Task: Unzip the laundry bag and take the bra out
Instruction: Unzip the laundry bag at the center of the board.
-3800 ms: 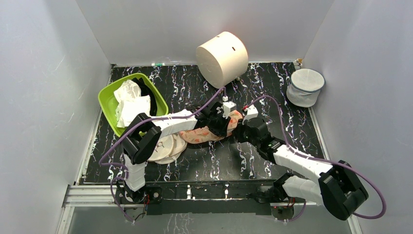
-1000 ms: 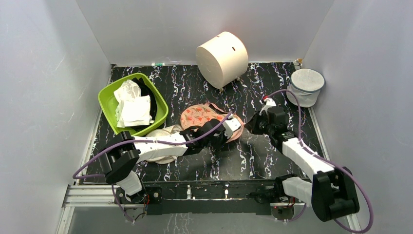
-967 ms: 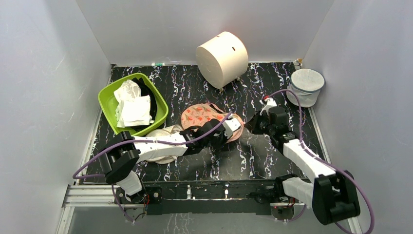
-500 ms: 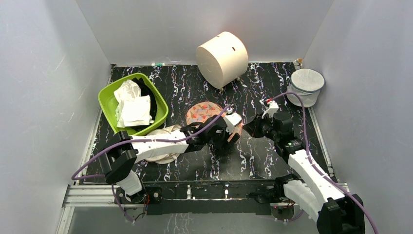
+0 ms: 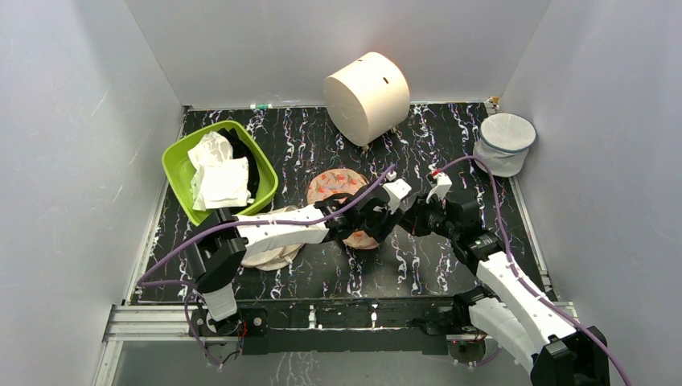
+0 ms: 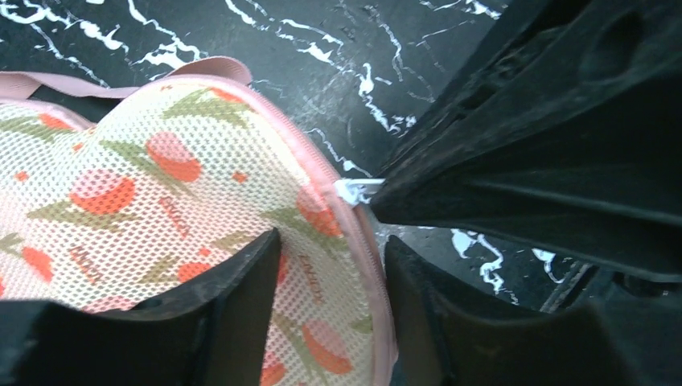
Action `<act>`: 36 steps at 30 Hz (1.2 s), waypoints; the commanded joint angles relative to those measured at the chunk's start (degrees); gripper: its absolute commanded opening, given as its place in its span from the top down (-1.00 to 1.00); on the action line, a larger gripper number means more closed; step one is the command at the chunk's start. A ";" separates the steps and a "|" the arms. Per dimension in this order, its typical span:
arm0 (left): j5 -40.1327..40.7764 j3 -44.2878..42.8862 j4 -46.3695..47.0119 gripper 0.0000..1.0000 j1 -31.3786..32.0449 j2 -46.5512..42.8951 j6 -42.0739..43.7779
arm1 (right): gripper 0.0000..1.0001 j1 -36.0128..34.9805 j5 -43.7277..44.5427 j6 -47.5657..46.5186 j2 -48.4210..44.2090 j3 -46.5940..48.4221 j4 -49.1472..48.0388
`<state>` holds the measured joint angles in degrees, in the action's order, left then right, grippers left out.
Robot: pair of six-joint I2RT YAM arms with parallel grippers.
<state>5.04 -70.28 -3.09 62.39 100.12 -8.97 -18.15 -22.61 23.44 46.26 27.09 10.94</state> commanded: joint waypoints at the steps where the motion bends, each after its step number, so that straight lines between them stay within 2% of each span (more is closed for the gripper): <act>1: 4.22 -1.23 -3.52 0.13 0.28 -1.40 2.66 | 1.00 -0.30 1.45 -0.63 -0.79 0.38 -1.09; 5: 5.62 0.72 -3.38 0.44 0.28 -4.23 4.13 | 1.00 -0.28 4.04 -1.94 0.79 1.39 -1.54; 13: 3.26 6.84 -0.09 0.73 0.28 -10.73 7.20 | 1.00 -0.30 13.49 -3.78 6.25 2.80 -6.51; 19: 4.41 10.32 0.42 0.97 0.28 -13.53 7.82 | 1.00 -0.28 17.72 -5.30 11.68 5.25 -10.30; 20: 4.60 10.65 0.64 0.92 0.28 -13.76 7.76 | 1.00 -0.25 17.74 -5.41 12.35 5.75 -10.29; 21: 4.42 10.69 0.90 0.78 0.23 -13.88 7.57 | 1.00 -0.30 16.97 -5.66 12.85 6.28 -9.94; 23: 2.87 10.14 1.95 0.22 0.27 -13.49 6.97 | 1.00 -0.30 13.56 -6.00 13.15 7.44 -8.51; 24: 1.87 9.49 2.58 0.01 0.28 -12.90 6.88 | 1.00 -0.28 11.52 -6.01 12.96 7.69 -7.70; 25: 0.71 8.61 2.98 -0.11 0.29 -11.98 6.74 | 1.00 -0.30 9.26 -5.74 12.57 7.46 -7.35; 31: 0.42 3.60 5.33 -0.32 0.28 -4.31 6.04 | 1.00 -0.38 0.78 -2.30 8.78 6.15 -4.18; 34: 1.12 1.30 5.27 -0.30 0.28 -1.50 6.22 | 1.00 -0.38 -1.18 -1.62 6.68 5.52 -2.95; 36: 1.64 0.42 4.57 -0.16 0.29 -0.25 6.81 | 1.00 -0.48 -2.01 -1.81 6.24 5.21 -2.26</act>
<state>6.26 -66.46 1.17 62.70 98.32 -2.61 -18.63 -20.10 20.67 54.72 31.64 9.28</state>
